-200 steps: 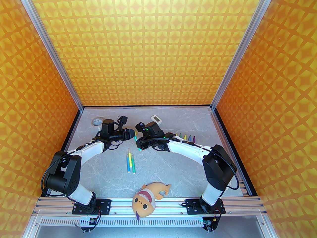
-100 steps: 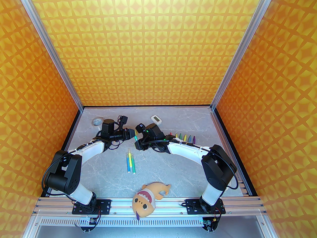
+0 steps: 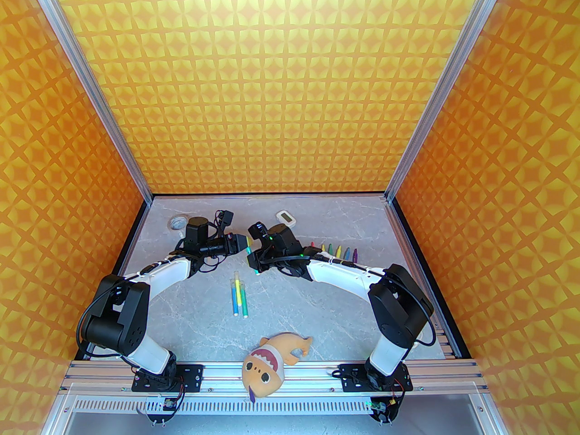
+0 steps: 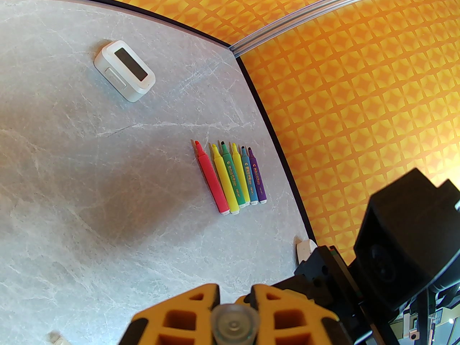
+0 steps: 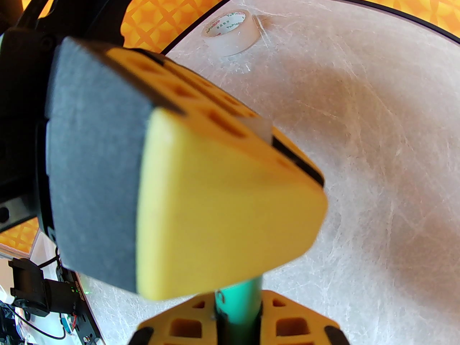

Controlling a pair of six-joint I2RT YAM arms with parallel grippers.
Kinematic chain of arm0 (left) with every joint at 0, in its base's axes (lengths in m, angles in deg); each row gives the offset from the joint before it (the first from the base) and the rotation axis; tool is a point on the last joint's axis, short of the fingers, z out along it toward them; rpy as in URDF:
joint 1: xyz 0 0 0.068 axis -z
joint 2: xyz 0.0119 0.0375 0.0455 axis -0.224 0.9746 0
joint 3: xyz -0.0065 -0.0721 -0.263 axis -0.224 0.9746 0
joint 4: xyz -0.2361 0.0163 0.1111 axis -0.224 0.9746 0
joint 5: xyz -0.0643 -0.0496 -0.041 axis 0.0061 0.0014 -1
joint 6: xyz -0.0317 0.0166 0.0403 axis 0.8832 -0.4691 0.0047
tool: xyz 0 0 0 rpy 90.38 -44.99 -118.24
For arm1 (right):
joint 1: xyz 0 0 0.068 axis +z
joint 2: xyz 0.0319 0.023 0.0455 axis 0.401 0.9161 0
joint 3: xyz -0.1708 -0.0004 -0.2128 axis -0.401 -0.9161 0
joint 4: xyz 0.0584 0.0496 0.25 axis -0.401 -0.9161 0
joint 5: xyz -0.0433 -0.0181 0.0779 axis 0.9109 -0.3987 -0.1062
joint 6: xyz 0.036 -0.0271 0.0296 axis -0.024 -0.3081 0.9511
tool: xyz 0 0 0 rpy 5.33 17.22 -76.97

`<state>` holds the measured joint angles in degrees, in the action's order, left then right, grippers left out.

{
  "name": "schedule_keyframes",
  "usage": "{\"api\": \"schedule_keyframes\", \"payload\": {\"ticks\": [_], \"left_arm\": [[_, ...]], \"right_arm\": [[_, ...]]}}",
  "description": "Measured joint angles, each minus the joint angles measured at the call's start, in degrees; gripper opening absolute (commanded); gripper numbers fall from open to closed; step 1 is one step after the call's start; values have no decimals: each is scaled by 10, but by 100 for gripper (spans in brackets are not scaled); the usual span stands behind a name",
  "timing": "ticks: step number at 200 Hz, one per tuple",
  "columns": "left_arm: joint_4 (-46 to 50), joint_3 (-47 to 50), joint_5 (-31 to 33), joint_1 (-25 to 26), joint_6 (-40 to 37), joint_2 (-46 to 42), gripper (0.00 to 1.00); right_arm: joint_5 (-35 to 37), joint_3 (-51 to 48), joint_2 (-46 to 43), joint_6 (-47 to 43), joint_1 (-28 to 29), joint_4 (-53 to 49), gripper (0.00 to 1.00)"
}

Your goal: Open the pen caps

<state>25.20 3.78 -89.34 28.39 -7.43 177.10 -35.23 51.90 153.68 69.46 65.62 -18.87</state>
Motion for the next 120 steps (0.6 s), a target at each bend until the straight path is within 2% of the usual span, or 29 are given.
{"api": "schedule_keyframes", "payload": {"ticks": [120], "left_arm": [[29, -29, -52, 4, 28, 5, 0]], "right_arm": [[7, -104, -82, -10, -4, 80, 0]]}}
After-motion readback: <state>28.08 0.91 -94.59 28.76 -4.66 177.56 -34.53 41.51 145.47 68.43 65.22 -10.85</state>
